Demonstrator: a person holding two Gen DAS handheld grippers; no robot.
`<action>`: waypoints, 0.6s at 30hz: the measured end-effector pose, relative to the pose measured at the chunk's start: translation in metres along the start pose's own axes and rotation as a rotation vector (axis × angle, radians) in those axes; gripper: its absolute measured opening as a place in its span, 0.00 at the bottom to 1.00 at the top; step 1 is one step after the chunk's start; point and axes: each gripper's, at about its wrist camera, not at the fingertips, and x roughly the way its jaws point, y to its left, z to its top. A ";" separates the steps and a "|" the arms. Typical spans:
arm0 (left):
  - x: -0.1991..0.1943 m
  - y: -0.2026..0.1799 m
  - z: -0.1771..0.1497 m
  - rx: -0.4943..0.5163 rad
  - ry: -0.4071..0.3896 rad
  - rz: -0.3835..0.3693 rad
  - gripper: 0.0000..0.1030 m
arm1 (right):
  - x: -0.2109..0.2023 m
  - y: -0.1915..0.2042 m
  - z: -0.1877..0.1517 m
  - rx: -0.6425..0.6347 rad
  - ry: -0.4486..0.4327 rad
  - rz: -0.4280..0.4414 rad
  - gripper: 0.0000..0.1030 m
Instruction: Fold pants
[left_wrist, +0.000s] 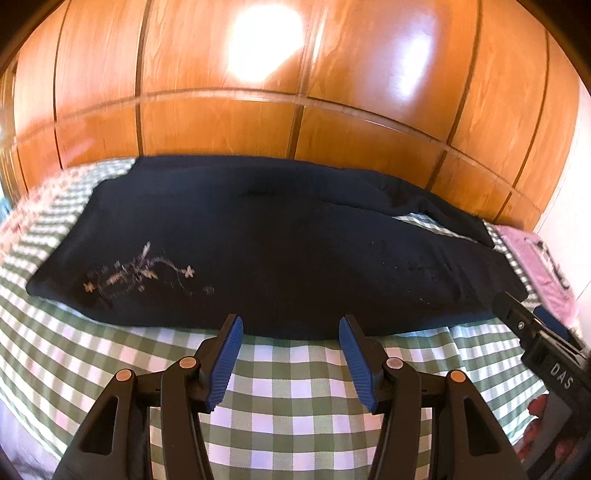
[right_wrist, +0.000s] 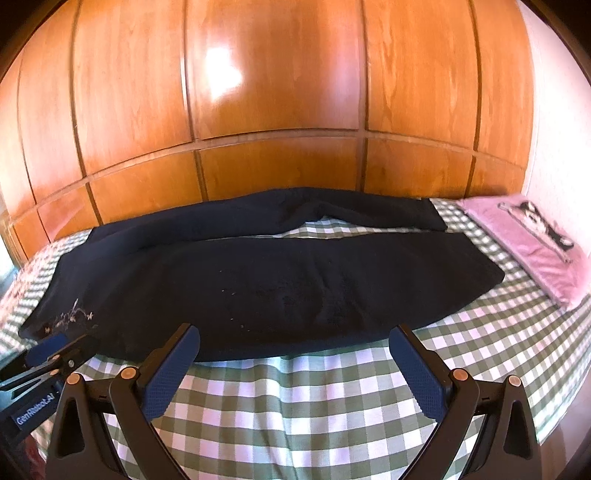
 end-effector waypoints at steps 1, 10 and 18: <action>0.002 0.003 0.000 -0.016 0.009 -0.009 0.54 | 0.002 -0.005 0.000 0.015 0.002 -0.003 1.00; 0.022 0.038 -0.001 -0.140 0.095 -0.077 0.54 | 0.017 -0.036 0.004 0.030 0.025 -0.046 1.00; 0.034 0.089 0.006 -0.298 0.092 -0.164 0.55 | 0.041 -0.085 0.011 0.051 0.106 -0.030 1.00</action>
